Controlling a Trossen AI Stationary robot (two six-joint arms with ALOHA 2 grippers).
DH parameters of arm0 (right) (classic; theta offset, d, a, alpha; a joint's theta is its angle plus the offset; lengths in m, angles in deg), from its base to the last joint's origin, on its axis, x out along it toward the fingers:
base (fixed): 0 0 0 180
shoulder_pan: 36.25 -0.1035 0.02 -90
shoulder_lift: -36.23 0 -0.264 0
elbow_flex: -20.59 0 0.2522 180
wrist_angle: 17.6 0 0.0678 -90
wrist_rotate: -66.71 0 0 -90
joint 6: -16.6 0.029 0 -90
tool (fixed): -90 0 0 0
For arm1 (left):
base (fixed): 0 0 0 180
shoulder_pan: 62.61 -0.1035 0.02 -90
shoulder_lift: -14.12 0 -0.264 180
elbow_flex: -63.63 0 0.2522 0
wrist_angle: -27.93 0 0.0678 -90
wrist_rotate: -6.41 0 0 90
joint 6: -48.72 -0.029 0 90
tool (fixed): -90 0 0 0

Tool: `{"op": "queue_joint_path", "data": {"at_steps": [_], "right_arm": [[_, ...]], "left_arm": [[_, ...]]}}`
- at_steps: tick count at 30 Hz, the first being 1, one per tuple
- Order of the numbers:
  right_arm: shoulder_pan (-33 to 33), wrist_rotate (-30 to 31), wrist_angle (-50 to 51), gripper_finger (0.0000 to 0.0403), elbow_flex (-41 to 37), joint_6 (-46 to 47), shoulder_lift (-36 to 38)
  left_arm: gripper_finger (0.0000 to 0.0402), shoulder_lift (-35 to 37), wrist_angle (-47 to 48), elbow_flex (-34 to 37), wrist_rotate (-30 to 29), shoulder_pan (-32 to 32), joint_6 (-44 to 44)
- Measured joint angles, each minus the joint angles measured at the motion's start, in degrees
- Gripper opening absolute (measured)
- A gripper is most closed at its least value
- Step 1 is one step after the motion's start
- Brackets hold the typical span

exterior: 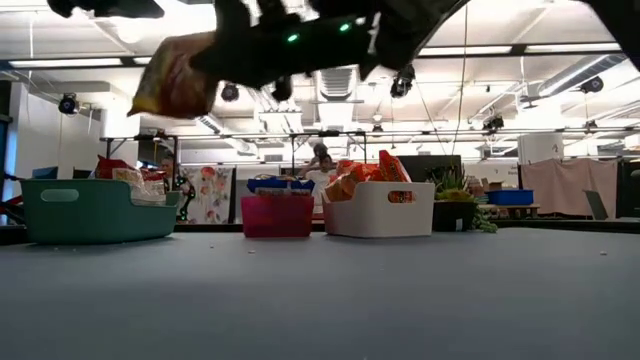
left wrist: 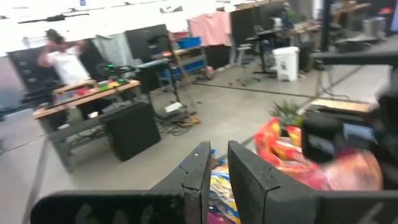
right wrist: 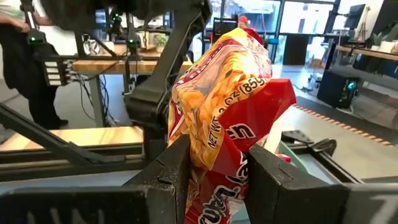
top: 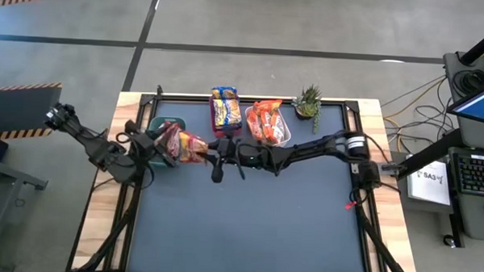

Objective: Sort Maruchan noodles
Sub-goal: Put the red noodle pack into the green bin

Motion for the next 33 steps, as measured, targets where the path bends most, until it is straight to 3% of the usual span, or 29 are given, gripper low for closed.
{"op": "queue_joint_path", "data": {"at_steps": [4, 21, 33], "right_arm": [[0.4, 0.0, 0.4, 0.0100, 6.2, -1.3, -6.2], [2.2, -0.1, 8.0, 0.0101, 36.3, -7.8, -27.1], [2.3, 0.0, 10.2, 0.0101, 43.0, -11.5, -31.1]], "left_arm": [[0.0038, 1.9, 0.1, 0.0, -3.8, 1.4, -0.3], [0.0038, 4.5, 6.0, 0.0, -3.9, 2.5, 3.2], [0.0038, 4.4, 6.0, 0.0, -3.9, 2.4, 2.9]]}}
